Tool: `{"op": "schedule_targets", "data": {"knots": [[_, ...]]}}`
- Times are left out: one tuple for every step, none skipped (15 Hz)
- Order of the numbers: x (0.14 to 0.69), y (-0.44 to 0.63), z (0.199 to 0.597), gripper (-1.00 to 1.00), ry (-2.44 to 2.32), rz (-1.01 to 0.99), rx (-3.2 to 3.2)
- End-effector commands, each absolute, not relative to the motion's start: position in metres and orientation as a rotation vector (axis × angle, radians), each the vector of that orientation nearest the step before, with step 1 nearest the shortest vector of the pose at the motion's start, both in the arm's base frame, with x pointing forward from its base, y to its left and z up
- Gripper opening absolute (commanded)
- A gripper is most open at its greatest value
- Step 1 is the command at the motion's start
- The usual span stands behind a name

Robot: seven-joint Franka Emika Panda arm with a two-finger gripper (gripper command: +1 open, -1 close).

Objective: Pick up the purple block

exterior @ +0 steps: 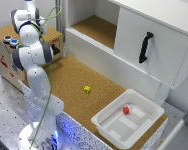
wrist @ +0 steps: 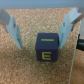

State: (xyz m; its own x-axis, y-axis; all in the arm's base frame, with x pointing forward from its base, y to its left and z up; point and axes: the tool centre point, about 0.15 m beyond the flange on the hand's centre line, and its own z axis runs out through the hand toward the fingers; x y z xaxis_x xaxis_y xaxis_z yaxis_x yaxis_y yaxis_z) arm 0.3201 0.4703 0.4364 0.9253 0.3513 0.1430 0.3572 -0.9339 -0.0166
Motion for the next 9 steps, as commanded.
{"op": "schedule_targets", "data": {"knots": [[0.319, 0.488, 0.448, -1.00, -0.534, -0.169, -3.250], [0.318, 0.486, 0.448, -1.00, -0.525, -0.172, -3.252], [0.318, 0.483, 0.449, -1.00, -0.513, -0.178, -3.255], [0.318, 0.480, 0.451, -1.00, -0.505, -0.193, -3.256], [0.318, 0.478, 0.454, -1.00, -0.492, -0.216, -3.255], [0.319, 0.474, 0.458, -1.00, -0.471, -0.247, -3.251], [0.320, 0.470, 0.463, -1.00, -0.450, -0.276, -3.247], [0.322, 0.464, 0.468, -1.00, -0.414, -0.315, -3.242], [0.323, 0.456, 0.473, -1.00, -0.381, -0.350, -3.241]]}}
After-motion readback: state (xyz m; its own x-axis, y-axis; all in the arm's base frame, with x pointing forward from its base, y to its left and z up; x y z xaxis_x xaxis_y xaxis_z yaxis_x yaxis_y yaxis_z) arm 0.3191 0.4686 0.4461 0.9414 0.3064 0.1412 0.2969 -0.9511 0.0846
